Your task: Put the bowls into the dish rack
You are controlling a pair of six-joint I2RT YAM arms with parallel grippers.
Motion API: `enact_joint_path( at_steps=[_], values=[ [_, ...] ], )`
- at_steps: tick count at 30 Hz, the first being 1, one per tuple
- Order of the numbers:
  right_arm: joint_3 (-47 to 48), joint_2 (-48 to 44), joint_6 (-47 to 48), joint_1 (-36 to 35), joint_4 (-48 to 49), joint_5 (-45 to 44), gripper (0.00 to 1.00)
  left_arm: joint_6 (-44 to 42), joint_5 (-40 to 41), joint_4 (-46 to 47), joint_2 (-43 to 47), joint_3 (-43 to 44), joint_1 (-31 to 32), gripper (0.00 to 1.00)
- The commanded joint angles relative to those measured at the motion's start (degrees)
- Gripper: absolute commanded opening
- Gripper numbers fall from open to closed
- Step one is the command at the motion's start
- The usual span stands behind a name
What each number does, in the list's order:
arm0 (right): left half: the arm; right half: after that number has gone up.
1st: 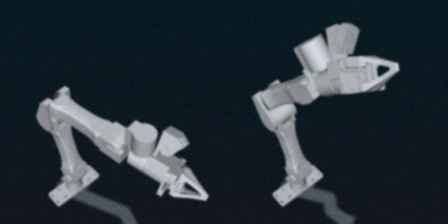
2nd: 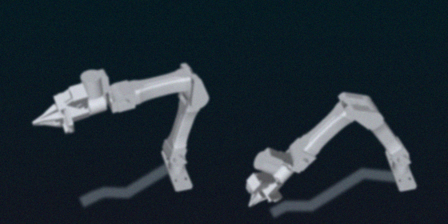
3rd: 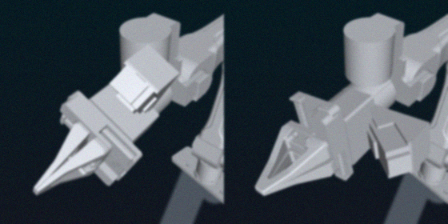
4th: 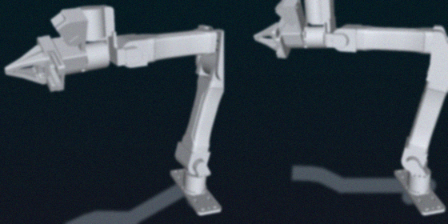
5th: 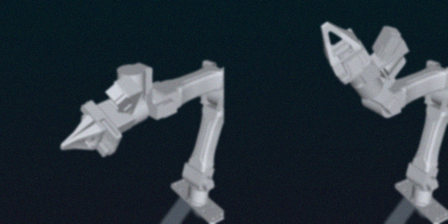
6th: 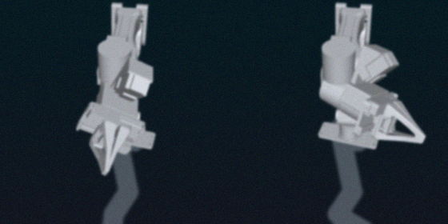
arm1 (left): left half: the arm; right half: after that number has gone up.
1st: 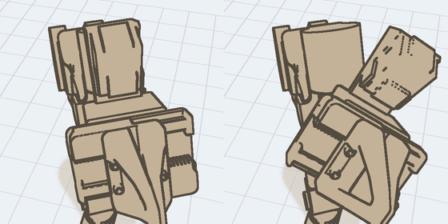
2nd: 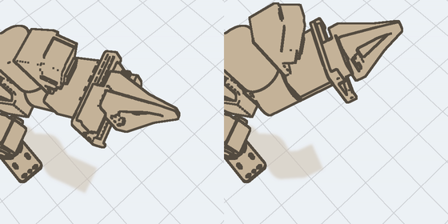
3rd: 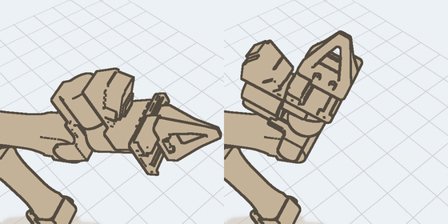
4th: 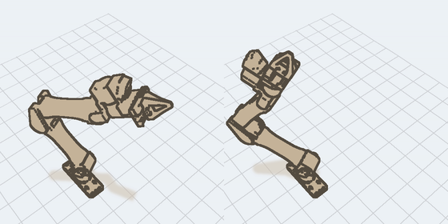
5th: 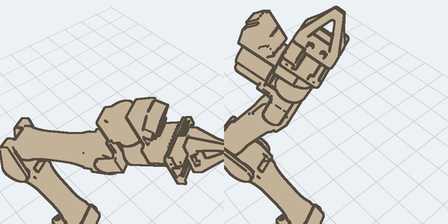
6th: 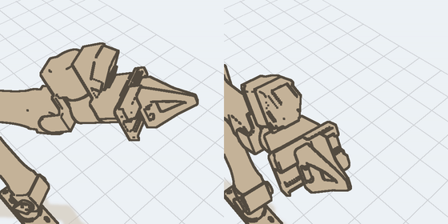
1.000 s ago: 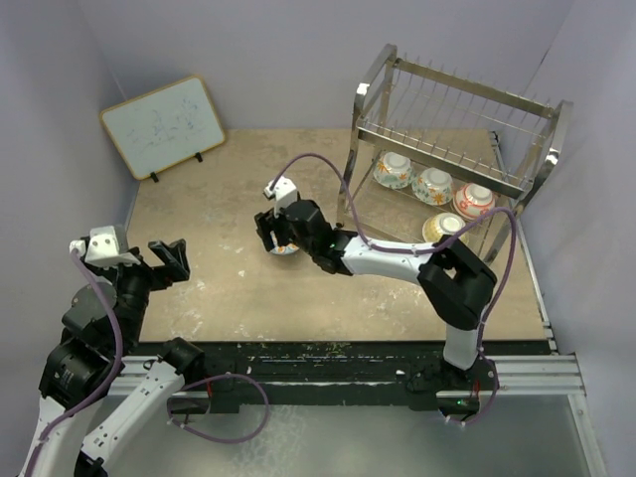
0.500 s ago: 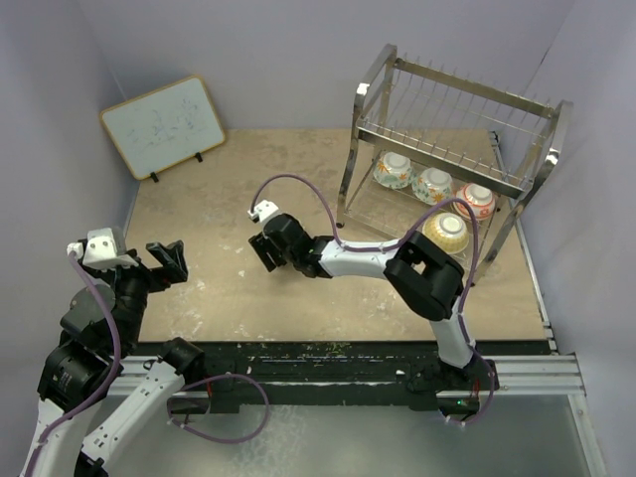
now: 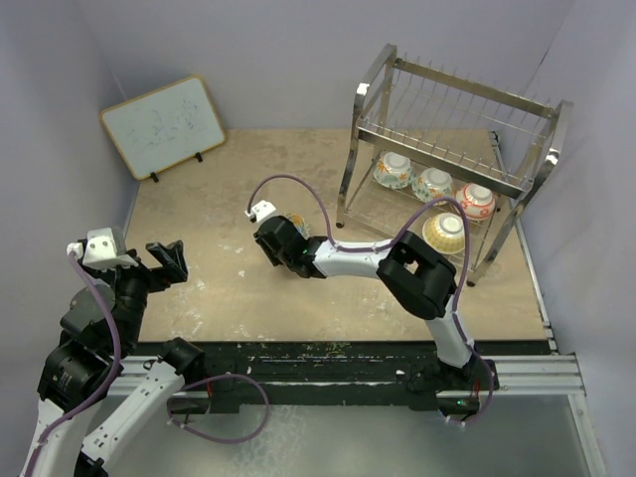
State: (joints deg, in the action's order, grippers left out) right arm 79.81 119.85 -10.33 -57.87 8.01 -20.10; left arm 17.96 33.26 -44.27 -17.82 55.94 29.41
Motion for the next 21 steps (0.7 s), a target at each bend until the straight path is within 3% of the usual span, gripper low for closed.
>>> enact_joint_path(
  at_steps=[1,4,7,21],
  values=[
    [0.98,-1.39,-0.12,-0.49,0.29,-2.48,0.28,-0.56,0.14,1.81,-0.42,1.4,0.3,0.99],
    [-0.22,-3.28,-1.28,-0.58,1.09,-1.56,0.15,-0.56,0.09,1.82,-0.46,1.48,0.3,0.99],
    [-2.44,-6.51,-3.4,-0.56,2.65,1.02,0.1,-0.57,0.13,1.7,-0.38,1.8,0.35,0.99],
    [-22.56,-29.0,-18.0,-0.41,16.69,12.51,0.08,-0.12,-0.29,1.73,-0.49,2.18,0.37,0.99]
  ],
)
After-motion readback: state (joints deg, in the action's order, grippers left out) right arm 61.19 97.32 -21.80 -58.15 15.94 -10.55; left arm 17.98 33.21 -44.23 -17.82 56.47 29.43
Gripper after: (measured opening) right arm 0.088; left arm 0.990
